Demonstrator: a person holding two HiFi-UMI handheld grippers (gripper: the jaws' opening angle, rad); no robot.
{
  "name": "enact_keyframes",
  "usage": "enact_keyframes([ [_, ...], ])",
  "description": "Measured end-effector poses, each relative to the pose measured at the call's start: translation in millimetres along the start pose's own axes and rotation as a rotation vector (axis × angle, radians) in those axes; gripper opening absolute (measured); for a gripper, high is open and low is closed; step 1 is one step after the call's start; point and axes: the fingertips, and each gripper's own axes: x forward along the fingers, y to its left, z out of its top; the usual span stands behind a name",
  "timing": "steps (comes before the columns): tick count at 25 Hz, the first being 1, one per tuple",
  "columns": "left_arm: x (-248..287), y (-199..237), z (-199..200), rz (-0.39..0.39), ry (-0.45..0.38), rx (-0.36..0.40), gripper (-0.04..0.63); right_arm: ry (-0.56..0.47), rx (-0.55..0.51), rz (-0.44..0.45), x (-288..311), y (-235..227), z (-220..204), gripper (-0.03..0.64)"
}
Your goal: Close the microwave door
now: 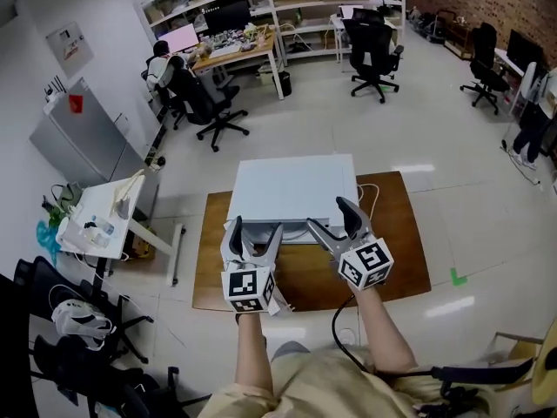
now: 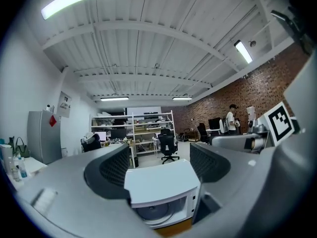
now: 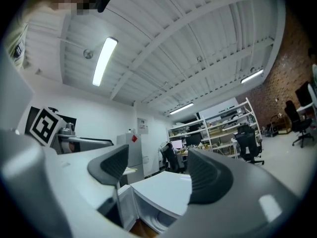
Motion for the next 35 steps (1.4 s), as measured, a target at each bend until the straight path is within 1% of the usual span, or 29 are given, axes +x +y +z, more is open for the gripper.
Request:
enact_keyframes([
  [3,8,38,-4,-0.036,0.005,-0.031,0.387,0.053,-0.071,0.026,35,24,-14,0.362],
  [5,15,53,-7,-0.083,0.022,-0.023,0.387,0.058,-0.081,0.000,48,34,-15,0.362],
  [7,20,61,-11,-0.140,0.056,-0.008,0.387,0.063,-0.065,-0.044,57,35,-15,0.362],
  [8,20,66,-14,-0.164,0.079,-0.011,0.387,0.066,-0.060,-0.061,62,36,-14,0.362],
  [9,18,74,-18,-0.182,0.110,-0.030,0.387,0.070,-0.061,-0.073,67,38,-13,0.362],
  [10,14,84,-24,-0.198,0.149,-0.069,0.387,0.074,-0.064,-0.082,73,42,-14,0.362],
  [13,0,120,-42,-0.254,0.286,-0.230,0.387,0.092,-0.070,-0.104,99,53,-11,0.362],
  [15,-5,144,-62,-0.270,0.382,-0.320,0.388,0.109,-0.086,-0.112,116,55,-5,0.362],
  [16,-7,155,-77,-0.270,0.437,-0.378,0.426,0.119,-0.097,-0.116,123,54,-3,0.362],
  [17,-9,161,-93,-0.279,0.500,-0.454,0.495,0.129,-0.101,-0.121,130,50,-1,0.362],
  [18,-11,163,-110,-0.300,0.565,-0.549,0.523,0.139,-0.094,-0.128,136,45,-1,0.362],
  [20,-14,156,-135,-0.360,0.663,-0.772,0.566,0.154,-0.057,-0.141,144,32,-1,0.362],
  [22,-19,145,-161,-0.398,0.733,-0.990,0.568,0.164,-0.025,-0.152,148,24,-5,0.362],
  [23,-23,141,-176,-0.400,0.765,-1.079,0.567,0.171,-0.016,-0.156,148,23,-7,0.362],
  [24,-26,140,-190,-0.391,0.787,-1.149,0.564,0.176,-0.010,-0.158,150,23,-10,0.362],
  [25,-29,141,-202,-0.375,0.800,-1.196,0.554,0.181,-0.006,-0.159,153,26,-13,0.362],
  [26,-31,144,-210,-0.356,0.804,-1.225,0.540,0.184,-0.005,-0.158,157,30,-13,0.362],
  [28,-31,148,-220,-0.319,0.803,-1.249,0.490,0.189,-0.008,-0.157,167,35,-12,0.362],
  [31,-26,142,-230,-0.289,0.798,-1.286,0.385,0.193,-0.013,-0.164,169,32,-9,0.362],
  [33,-26,138,-237,-0.280,0.782,-1.320,0.286,0.195,-0.012,-0.174,164,31,-11,0.360],
  [34,-27,139,-239,-0.275,0.769,-1.335,0.253,0.197,-0.011,-0.180,163,32,-12,0.360],
  [35,-27,142,-239,-0.271,0.756,-1.349,0.253,0.198,-0.012,-0.186,162,33,-12,0.360],
])
